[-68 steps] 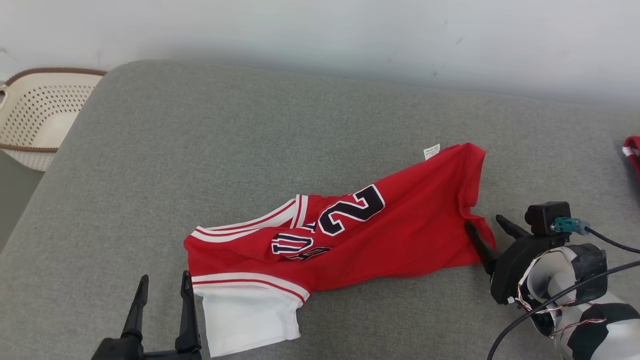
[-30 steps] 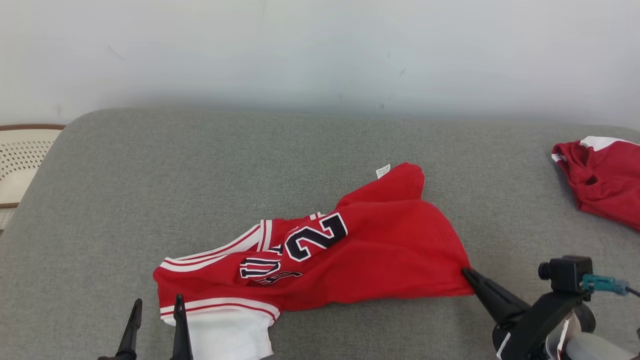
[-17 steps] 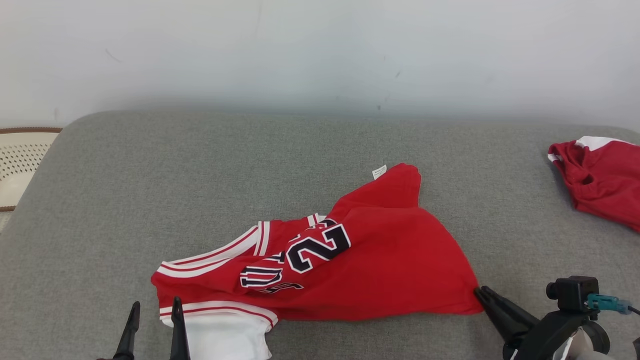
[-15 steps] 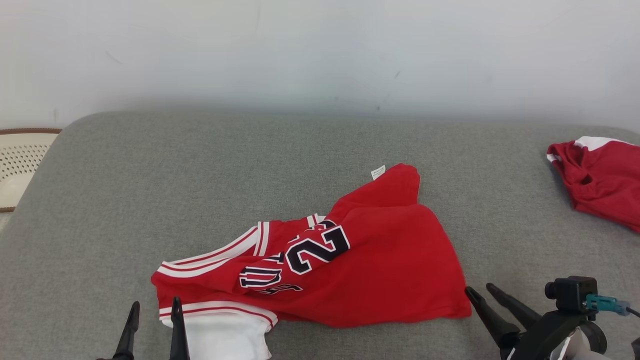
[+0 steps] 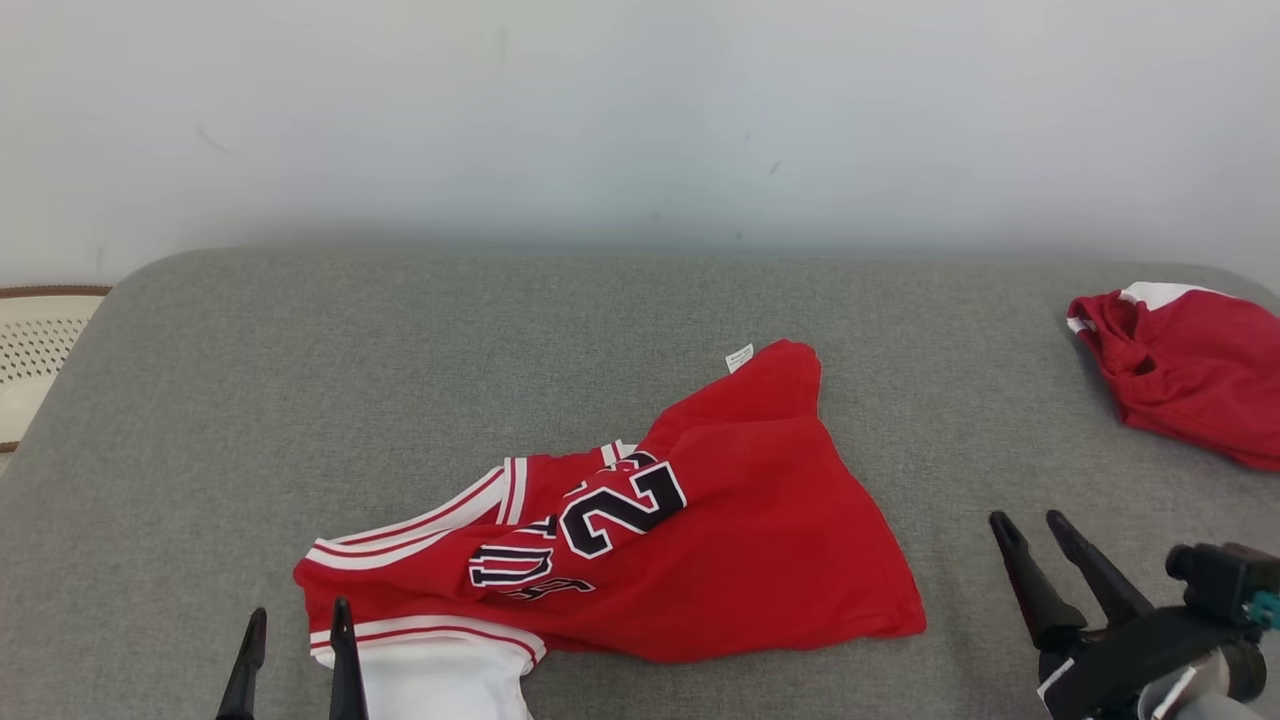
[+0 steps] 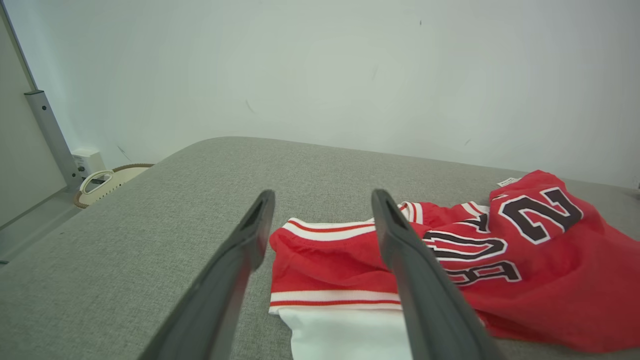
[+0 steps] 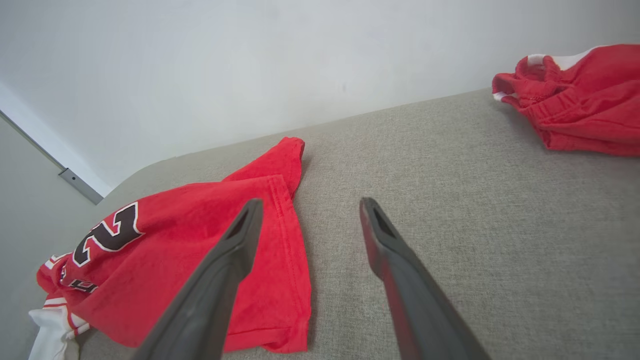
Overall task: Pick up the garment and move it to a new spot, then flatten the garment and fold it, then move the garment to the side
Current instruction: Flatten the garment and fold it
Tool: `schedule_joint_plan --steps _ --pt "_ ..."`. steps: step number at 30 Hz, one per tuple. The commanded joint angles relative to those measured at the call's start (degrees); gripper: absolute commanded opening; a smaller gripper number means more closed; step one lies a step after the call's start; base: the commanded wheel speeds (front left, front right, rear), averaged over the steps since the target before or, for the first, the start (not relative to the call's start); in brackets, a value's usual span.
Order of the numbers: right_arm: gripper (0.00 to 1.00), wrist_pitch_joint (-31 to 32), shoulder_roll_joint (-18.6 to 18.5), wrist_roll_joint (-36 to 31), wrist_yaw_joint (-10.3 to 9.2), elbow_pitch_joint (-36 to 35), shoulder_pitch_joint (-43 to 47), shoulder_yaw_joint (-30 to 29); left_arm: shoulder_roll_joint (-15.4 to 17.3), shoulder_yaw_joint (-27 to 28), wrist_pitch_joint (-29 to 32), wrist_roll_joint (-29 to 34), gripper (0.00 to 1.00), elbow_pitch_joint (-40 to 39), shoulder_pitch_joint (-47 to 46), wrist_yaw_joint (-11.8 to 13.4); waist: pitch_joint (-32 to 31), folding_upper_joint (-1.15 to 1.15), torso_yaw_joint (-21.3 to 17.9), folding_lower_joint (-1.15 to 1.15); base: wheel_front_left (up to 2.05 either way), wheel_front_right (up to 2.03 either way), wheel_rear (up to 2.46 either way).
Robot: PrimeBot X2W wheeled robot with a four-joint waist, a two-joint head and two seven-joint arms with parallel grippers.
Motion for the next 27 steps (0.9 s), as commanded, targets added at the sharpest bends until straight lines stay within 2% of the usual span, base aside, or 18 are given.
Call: schedule_joint_plan --steps 1,5,13,20,27 --pt "1.0 -0.22 1.46 -2.53 -0.05 -0.79 2.39 -3.06 0.03 0.0 -0.23 0.37 1.0 -0.42 1.1 0.32 -0.22 0.0 -0.13 0.0 0.0 0.0 0.0" --pt "1.0 -0.23 4.39 -8.29 -0.05 -3.09 6.12 -11.07 0.03 0.17 -0.23 0.54 1.0 -1.21 1.61 0.51 -0.64 0.0 -0.44 0.0 0.0 0.0 0.0" --pt "1.0 -0.15 10.02 -19.58 -0.05 -7.8 10.65 -20.91 0.02 1.26 -0.23 1.04 1.0 -2.51 2.59 0.83 -1.13 0.0 -1.78 0.0 0.0 0.0 0.0" --pt "1.0 -0.16 13.63 -26.34 -0.05 -9.86 13.04 -25.7 0.02 1.41 -0.23 1.63 1.0 -3.08 2.8 1.52 -1.31 0.0 -2.66 0.0 0.0 0.0 0.0" --pt "1.0 -0.16 15.37 -30.23 -0.05 -10.3 14.25 -27.03 0.03 2.4 -0.23 2.54 1.0 -2.2 3.34 1.16 -1.71 0.0 -2.95 0.0 0.0 0.0 0.0"
